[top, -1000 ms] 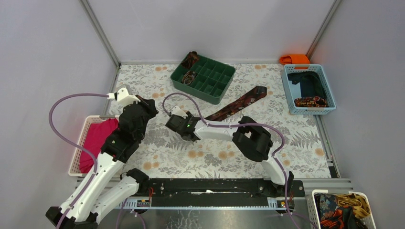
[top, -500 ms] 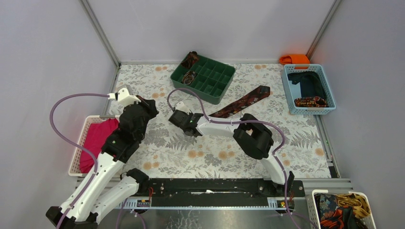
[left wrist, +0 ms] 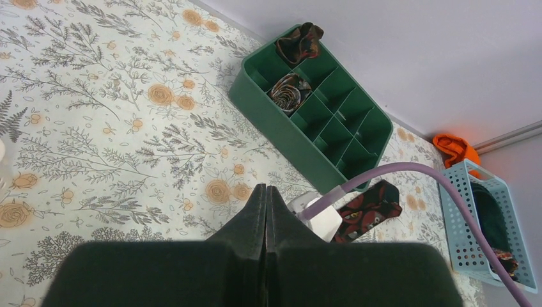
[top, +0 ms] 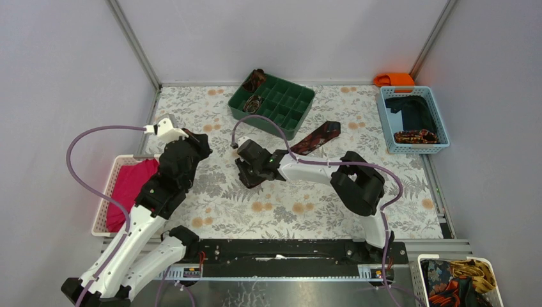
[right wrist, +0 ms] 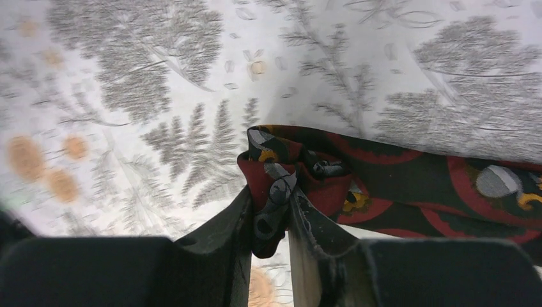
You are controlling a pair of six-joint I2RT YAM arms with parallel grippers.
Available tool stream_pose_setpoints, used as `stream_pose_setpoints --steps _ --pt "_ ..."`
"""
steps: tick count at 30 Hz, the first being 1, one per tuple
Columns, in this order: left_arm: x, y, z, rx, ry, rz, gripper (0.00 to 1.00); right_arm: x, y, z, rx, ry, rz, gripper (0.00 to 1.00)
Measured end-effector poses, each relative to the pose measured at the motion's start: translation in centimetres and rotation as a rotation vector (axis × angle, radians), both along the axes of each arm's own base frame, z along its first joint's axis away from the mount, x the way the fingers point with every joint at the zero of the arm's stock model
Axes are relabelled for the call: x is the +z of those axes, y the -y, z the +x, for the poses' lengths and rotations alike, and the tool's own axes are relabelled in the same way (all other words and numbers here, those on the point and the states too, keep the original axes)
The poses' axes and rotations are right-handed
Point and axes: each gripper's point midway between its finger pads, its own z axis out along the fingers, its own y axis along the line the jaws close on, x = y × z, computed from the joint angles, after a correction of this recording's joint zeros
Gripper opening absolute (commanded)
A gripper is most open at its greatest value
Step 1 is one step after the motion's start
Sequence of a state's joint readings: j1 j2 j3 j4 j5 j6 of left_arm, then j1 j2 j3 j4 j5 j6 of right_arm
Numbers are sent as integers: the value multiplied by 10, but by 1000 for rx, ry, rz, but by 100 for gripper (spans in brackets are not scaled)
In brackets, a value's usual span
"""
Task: Roll the ties
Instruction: Roll the tie at the center of the board.
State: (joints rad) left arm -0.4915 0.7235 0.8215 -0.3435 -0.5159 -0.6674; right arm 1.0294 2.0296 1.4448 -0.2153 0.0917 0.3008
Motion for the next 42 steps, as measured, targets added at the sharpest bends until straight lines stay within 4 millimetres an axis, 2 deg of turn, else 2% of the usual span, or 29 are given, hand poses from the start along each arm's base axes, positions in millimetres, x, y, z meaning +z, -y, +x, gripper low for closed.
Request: stream_pose_setpoints --steps 3,9,14,21,26,34,41,42 --pt "0 1 0 -8 -1 3 0 3 -12 -13 42 -100 111 26" --pt "-4 6 3 -27 -14 6 0 5 -18 -19 76 -247 274 26" --pt "-8 12 6 -47 -25 6 0 5 -10 -18 72 -344 396 26" --pt "-13 24 16 -83 -33 -2 0 7 10 -7 39 -444 537 26" --pt "-20 36 23 -120 -45 -9 0 8 21 0 18 -476 585 26" --pt "-35 48 30 -159 -67 -11 0 7 28 9 -1 -470 593 27" --pt "-34 52 33 -173 -54 -20 0 -4 37 14 -36 -451 504 38" --pt "-35 52 33 -174 -56 -20 0 -4 37 15 -38 -448 493 43"
